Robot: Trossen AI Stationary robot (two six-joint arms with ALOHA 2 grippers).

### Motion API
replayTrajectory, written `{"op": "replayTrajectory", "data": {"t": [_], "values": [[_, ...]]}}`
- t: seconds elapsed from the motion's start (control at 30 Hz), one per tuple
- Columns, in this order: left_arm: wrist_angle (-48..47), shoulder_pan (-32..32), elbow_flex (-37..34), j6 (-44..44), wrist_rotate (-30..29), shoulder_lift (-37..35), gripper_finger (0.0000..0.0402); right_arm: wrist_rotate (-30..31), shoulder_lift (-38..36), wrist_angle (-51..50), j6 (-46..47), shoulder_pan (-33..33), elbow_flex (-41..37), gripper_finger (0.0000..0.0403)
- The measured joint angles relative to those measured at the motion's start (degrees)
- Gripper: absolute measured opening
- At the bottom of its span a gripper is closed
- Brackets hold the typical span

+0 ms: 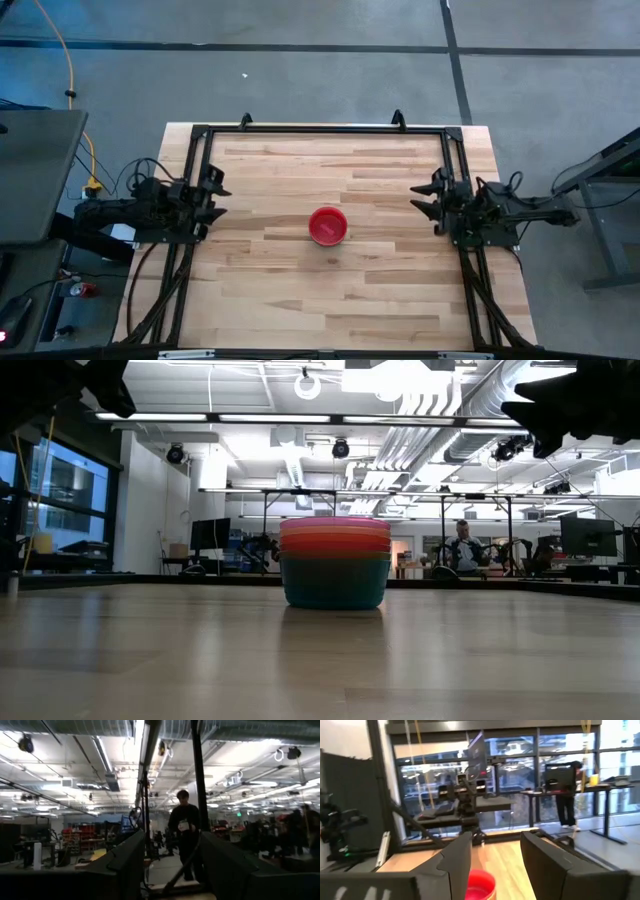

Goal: Nest bowls inside each other
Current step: Return to Home Position

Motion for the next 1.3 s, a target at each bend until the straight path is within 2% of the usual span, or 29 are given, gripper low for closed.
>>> {"op": "replayTrajectory", "data": {"t": [0.17,0.37,0.53,0.73,1.0,1.3], "values": [[-3.72,0.0,0.0,0.91,3.25,0.0,0.0184,-2.84,0.0,-0.95,-0.4,0.0,-0.6,0.0139],[-8.02,-0.02,0.0,1.53,6.56,0.0,0.0184,-3.24,0.0,-6.74,1.27,0.0,-0.66,0.0118],[-14.13,-0.02,0.0,1.5,6.27,0.02,0.0184,-2.7,0.02,-10.74,4.03,0.0,-0.66,0.0117],[-17.06,-0.02,0.0,1.39,5.99,0.0,0.0184,-1.68,0.0,-14.43,5.87,0.0,-0.68,0.0118],[-24.33,-0.02,0.0,-0.1,4.97,0.01,0.0184,-0.11,0.35,-13.84,4.76,0.0,-0.92,0.0118],[-24.44,-0.02,0.0,-1.54,4.57,0.11,0.0184,-0.49,0.44,-13.05,7.52,0.0,-1.16,0.0118]]}}
